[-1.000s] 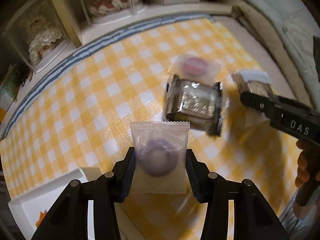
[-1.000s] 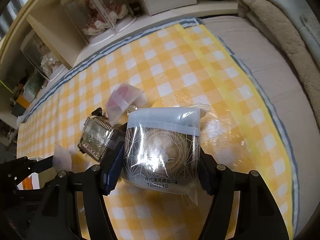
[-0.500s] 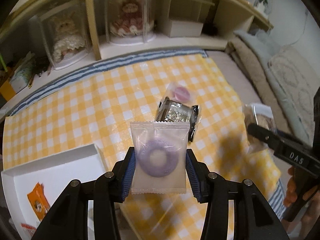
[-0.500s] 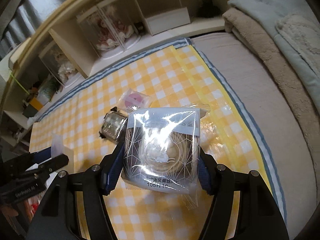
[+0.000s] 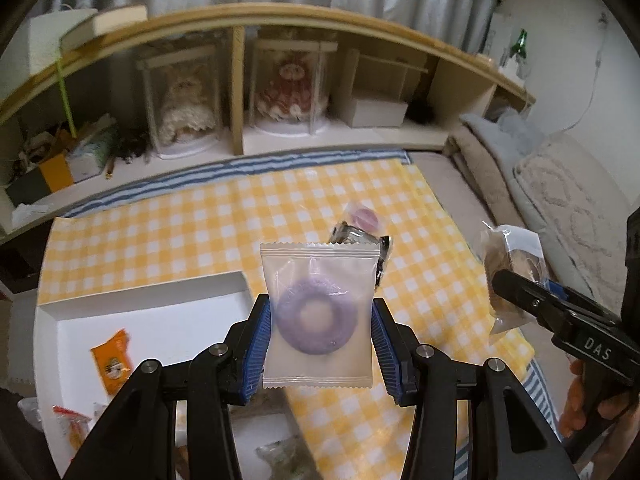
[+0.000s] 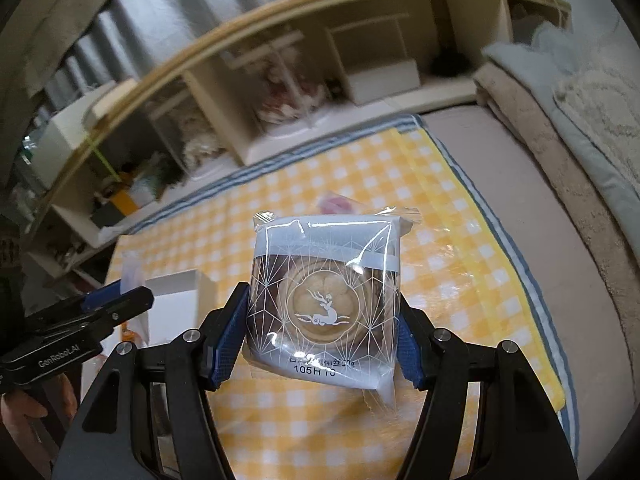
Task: Organize snacks
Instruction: 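Lift both held packets and carry them over the white tray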
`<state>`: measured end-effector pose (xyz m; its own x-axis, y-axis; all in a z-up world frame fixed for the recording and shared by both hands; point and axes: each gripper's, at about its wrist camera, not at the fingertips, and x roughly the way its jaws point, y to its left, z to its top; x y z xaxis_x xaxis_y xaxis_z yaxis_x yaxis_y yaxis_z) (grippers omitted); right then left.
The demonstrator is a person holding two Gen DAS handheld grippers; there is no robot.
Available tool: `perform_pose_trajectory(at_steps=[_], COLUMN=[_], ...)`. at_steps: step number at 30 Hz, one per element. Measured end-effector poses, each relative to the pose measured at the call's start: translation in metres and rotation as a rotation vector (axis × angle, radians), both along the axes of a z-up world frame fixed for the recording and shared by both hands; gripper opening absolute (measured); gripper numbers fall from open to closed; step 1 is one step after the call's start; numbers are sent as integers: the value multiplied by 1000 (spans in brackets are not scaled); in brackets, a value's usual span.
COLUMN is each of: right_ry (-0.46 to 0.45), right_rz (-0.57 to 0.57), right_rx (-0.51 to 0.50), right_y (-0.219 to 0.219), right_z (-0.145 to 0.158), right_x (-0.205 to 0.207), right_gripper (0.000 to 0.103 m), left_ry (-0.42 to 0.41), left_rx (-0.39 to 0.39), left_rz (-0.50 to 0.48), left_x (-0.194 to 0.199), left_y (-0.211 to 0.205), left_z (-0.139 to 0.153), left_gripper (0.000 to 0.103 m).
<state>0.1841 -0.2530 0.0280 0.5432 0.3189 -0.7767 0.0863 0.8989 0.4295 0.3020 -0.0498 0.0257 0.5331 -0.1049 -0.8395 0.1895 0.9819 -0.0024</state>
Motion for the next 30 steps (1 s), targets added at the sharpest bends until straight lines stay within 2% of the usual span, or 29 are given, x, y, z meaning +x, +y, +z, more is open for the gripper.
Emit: perform_pose_trajectory(at_steps=[5, 13, 18, 23, 30], right_ry=[-56, -100, -95, -73, -36], right_rz=[41, 119, 162, 209, 257], right_rx=[34, 67, 87, 101, 121], right_y=[27, 76, 108, 144, 186], right_z=[29, 56, 56, 45, 21], right_x=[-9, -15, -12, -3, 15], right_gripper=[66, 66, 66, 66, 66], left_ry=[-38, -88, -122, -114, -90], left_rx=[-18, -37, -27, -73, -42], left_rz=[17, 66, 125, 202, 290], left_x=[-34, -81, -110, -128, -122], left_y=[24, 81, 124, 168, 210], left_z=[30, 62, 72, 68, 57], left_gripper=[48, 48, 48, 48, 48])
